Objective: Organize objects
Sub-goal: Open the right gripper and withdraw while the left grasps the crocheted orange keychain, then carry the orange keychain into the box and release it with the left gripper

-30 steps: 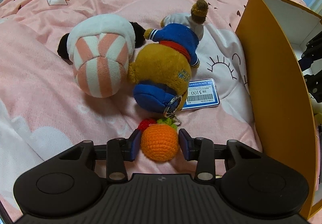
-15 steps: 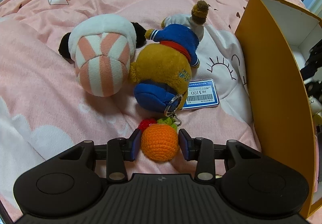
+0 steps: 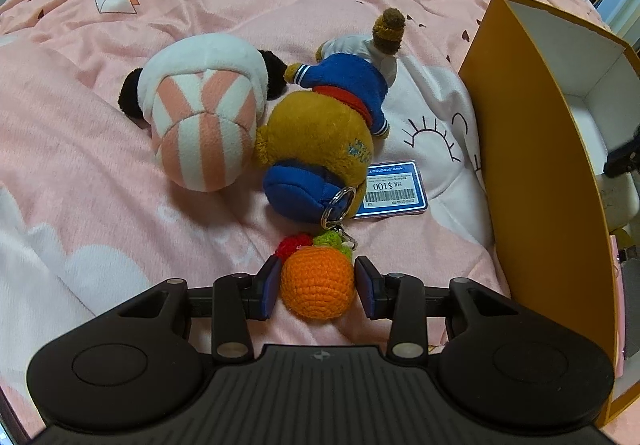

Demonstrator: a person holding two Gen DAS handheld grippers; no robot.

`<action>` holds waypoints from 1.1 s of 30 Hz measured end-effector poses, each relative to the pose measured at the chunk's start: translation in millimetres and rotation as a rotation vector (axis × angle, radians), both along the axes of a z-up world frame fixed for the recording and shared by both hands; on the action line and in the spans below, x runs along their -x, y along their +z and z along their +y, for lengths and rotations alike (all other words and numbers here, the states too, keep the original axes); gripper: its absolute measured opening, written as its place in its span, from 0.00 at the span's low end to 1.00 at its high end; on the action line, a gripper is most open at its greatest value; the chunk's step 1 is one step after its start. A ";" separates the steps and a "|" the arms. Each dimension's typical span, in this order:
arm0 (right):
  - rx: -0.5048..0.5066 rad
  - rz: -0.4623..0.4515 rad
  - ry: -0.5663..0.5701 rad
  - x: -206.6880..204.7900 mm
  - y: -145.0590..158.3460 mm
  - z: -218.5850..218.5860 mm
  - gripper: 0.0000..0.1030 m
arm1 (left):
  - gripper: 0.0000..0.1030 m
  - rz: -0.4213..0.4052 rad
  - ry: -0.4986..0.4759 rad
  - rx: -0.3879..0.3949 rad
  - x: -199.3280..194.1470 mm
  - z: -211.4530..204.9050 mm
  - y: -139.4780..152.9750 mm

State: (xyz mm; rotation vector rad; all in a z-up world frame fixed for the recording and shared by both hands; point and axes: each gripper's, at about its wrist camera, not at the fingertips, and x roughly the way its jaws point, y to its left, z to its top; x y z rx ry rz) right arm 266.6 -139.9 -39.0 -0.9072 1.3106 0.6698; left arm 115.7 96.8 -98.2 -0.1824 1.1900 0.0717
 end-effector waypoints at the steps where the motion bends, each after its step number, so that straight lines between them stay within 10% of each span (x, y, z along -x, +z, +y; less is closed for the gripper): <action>1: -0.001 0.009 -0.022 -8.1 -5.3 2.8 0.07 | 0.44 0.000 0.001 0.004 0.3 -0.2 0.5; 14: -0.256 -0.243 -0.102 55.7 49.2 -25.2 0.19 | 0.43 -0.159 -0.033 0.121 14.6 -7.9 51.8; 22: -0.501 -0.342 -0.324 88.9 48.0 -46.7 0.23 | 0.43 -0.313 -0.237 0.210 15.6 -49.9 109.8; 33: -0.689 -0.458 -0.572 104.1 64.5 -100.4 0.24 | 0.43 -0.225 -0.468 0.316 -34.2 -146.1 99.0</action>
